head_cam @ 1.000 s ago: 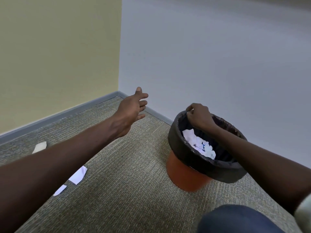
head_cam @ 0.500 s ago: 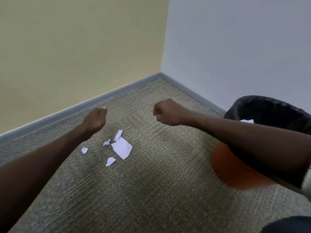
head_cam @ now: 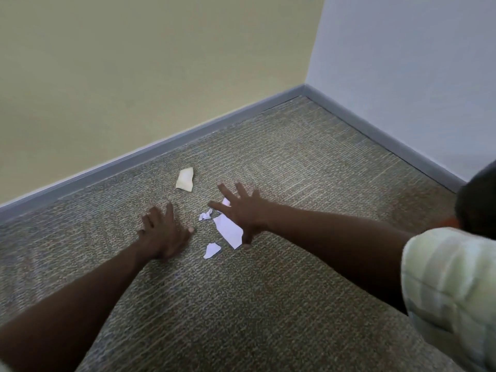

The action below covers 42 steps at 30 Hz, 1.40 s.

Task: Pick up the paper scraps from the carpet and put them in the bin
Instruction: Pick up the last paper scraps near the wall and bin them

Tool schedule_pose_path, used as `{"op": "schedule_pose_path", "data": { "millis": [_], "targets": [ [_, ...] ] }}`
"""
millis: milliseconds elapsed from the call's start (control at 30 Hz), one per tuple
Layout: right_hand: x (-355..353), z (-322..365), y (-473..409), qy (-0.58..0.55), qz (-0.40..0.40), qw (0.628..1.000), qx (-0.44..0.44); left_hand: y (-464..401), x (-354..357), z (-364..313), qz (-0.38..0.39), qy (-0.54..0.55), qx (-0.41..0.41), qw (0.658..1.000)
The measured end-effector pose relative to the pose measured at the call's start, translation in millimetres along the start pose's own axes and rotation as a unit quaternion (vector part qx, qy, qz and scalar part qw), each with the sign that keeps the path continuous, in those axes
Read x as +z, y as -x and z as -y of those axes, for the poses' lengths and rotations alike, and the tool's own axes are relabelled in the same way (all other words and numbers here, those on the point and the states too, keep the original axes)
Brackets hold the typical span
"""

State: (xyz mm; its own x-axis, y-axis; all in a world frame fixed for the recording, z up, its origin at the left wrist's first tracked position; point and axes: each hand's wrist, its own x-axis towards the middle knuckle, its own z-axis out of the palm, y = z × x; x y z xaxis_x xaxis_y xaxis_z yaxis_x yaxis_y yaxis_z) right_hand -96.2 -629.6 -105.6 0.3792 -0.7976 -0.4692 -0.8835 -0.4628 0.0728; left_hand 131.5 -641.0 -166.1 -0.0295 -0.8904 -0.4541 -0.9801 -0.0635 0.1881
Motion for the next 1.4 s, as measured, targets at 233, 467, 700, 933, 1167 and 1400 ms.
{"op": "schedule_pose_path", "data": {
  "millis": [233,467,700,933,1167,1400],
  "targets": [
    [31.6,8.0,-40.3,0.006,0.012,0.999,-0.048,-26.7,37.7,-2.7,-0.162,0.047,0.093,0.981],
    [21.0,10.5,-43.8,-0.023,0.068,0.996,-0.055,-71.5,8.9,1.4,-0.25,0.074,0.21,0.943],
    [22.2,9.4,-41.7,-0.065,0.065,0.994,-0.053,-128.6,3.3,0.3,-0.196,0.019,0.25,0.948],
    [26.8,14.4,-22.8,-0.055,-0.005,0.994,-0.099,-64.6,27.9,-3.1,-0.318,0.131,0.263,0.901],
    [38.2,19.4,-2.4,0.011,-0.12,0.985,-0.124,-11.0,31.8,1.9,-0.256,0.139,0.234,0.928],
    [41.2,16.6,27.4,-0.047,-0.105,0.993,-0.04,30.3,27.7,-11.6,-0.088,0.083,0.212,0.97]
  ]
}}
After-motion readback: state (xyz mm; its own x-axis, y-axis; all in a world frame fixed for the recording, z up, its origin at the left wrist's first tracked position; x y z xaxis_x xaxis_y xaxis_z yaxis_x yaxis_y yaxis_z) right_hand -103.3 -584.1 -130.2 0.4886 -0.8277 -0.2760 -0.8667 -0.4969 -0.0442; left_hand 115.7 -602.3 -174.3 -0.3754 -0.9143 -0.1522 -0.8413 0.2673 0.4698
